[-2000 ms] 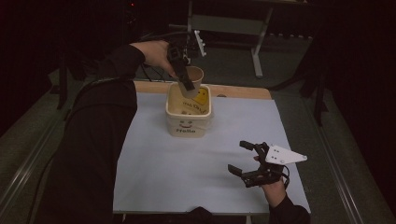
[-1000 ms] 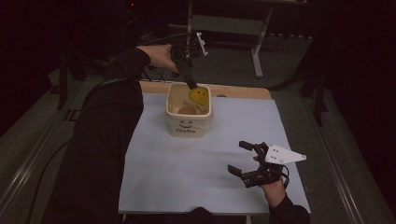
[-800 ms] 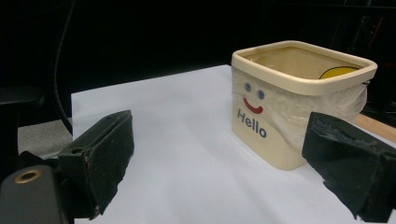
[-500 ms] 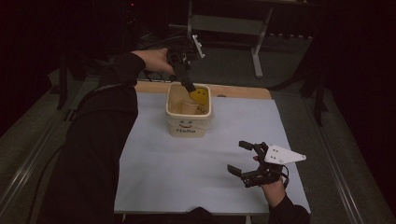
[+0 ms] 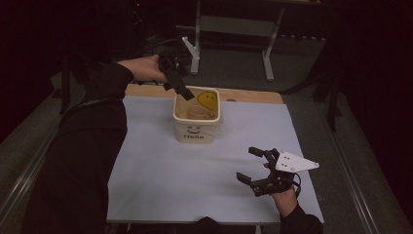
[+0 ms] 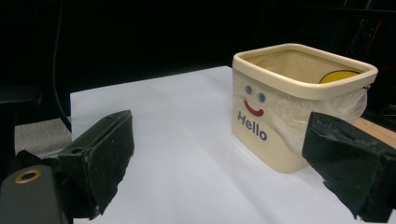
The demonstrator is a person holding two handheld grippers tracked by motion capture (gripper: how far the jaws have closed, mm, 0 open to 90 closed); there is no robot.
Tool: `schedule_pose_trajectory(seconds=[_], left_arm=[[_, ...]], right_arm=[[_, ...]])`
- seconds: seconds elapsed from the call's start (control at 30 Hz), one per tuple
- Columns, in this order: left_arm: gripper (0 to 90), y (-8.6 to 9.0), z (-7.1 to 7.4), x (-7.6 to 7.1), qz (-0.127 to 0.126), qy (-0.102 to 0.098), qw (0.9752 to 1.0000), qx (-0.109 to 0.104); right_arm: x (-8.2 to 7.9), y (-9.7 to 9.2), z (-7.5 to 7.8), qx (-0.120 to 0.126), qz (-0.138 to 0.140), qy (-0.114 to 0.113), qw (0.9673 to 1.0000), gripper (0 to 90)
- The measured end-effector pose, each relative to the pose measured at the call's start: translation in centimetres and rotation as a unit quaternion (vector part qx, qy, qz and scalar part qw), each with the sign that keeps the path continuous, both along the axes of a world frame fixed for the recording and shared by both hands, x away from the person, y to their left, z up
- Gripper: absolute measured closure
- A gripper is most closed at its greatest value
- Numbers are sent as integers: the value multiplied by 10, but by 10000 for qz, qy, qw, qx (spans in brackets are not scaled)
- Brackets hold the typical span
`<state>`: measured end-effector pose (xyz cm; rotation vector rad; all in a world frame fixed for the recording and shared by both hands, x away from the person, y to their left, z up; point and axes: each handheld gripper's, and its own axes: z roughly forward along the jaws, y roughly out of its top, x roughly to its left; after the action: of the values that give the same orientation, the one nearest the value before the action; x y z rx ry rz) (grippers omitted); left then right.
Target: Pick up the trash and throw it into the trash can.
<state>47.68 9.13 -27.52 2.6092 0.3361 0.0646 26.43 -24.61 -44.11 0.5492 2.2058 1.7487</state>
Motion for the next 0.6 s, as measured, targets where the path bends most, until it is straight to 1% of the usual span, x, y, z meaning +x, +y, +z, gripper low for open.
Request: schedule_pose_trajectory(seconds=[0.07, 0.13, 0.17, 0.2, 0.23, 0.27, 0.3, 0.33, 0.37, 0.43, 0.53, 0.6], left_arm=[[3, 3, 0, -3, 26, -28, 10000, -26], [3, 12, -3, -10, 82, -18, 9999, -112], [3, 14, -4, -12, 91, 22, 9998, -149], [3, 17, -6, -15, 102, -37, 9998, -144], [3, 19, -7, -17, 89, 3, 9998, -182], [3, 19, -7, -17, 89, 3, 9998, -182], [3, 24, -10, -22, 125, -38, 9997, -228], [3, 27, -11, -24, 140, 26, 9995, -278], [3, 30, -12, -26, 160, -10, 9994, -299], [3, 35, -14, -31, 215, 36, 9990, -402], [3, 42, -18, -39, 253, 31, 9985, -484], [3, 46, -20, -45, 233, 33, 9985, -494]], right_arm=[[0, 1, 0, -13, 2, 2, 10000, 90], [0, 2, 0, -29, 16, 6, 10000, 90], [1, 3, 0, -25, 20, 16, 10000, 90], [1, 3, 0, -31, 25, 22, 10000, 90], [1, 4, 0, -37, 30, 10, 10000, 90], [1, 4, 0, -37, 30, 10, 10000, 90], [2, 5, 0, -38, 42, 4, 10000, 90], [2, 5, 0, -40, 46, 8, 10000, 90], [2, 5, 0, -45, 49, 6, 10000, 90], [2, 6, -1, -65, 57, 3, 10000, 90], [2, 5, 0, -62, 56, -11, 10000, 90], [2, 5, 0, -46, 49, -1, 10000, 90]])
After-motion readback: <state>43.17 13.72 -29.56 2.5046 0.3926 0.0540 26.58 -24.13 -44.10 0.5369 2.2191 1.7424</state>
